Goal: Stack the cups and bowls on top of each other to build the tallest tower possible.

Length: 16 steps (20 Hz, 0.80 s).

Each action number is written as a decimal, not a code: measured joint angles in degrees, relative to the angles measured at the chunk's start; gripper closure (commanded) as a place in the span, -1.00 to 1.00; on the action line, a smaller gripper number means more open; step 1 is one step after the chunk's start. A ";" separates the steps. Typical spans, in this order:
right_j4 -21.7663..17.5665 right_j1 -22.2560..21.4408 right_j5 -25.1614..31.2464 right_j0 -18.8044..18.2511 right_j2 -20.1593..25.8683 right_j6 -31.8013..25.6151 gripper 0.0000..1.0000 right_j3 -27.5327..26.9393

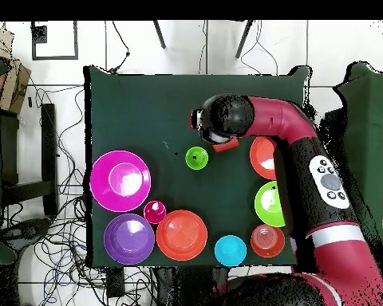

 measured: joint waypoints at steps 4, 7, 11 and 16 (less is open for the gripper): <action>-0.27 -0.02 0.01 -1.34 0.52 0.00 -1.00 -0.17; -0.88 -0.02 0.01 -2.46 0.98 0.00 -1.00 -0.17; -2.06 -0.02 0.01 -4.19 1.75 0.00 -1.00 -0.15; -3.64 0.01 0.01 -6.70 2.34 -0.12 -1.00 0.00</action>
